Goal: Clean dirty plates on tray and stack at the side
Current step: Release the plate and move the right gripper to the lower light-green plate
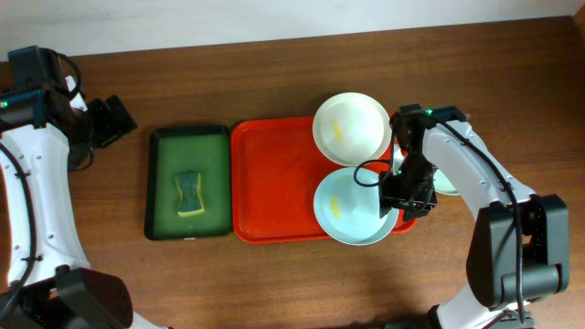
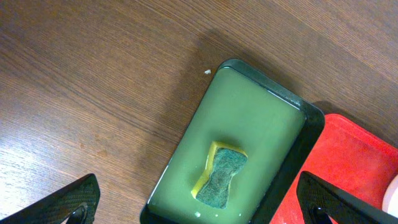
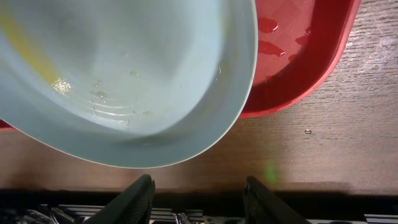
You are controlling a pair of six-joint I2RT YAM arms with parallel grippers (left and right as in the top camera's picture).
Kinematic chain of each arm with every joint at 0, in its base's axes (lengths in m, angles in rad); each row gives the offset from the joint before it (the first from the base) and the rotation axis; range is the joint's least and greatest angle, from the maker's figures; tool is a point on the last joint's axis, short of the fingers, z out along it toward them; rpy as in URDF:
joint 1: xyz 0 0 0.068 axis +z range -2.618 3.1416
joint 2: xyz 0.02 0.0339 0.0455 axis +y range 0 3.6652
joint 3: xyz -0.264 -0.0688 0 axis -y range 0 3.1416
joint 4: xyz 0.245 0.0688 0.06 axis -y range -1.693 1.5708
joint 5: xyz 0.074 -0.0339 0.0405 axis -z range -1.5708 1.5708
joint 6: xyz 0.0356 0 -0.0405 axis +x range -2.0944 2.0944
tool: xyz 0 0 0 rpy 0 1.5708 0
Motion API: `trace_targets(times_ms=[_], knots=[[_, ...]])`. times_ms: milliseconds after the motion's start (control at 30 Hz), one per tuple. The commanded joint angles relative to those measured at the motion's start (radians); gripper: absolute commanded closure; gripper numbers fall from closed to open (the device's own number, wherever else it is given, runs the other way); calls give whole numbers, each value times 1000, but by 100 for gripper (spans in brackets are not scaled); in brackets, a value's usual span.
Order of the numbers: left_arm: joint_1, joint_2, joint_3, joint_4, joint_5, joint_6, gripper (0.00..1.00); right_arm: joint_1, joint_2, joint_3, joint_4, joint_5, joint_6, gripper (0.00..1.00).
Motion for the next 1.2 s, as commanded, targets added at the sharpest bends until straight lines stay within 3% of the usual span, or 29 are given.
trace_targets(times_ms=[0, 500, 700, 900, 1167], knots=[[3, -8, 11, -1, 8, -9, 1, 8, -11, -8, 3, -1, 11, 52], [3, -8, 11, -1, 8, -9, 1, 8, -11, -8, 3, 3, 11, 51], [3, -8, 11, -1, 8, -9, 1, 8, -11, -8, 14, 113, 31, 53], [3, -8, 11, -1, 7, -9, 1, 8, -8, -10, 79, 136, 110, 64], [3, -8, 11, -1, 8, -9, 1, 8, -8, -133, 187, 137, 136, 67]])
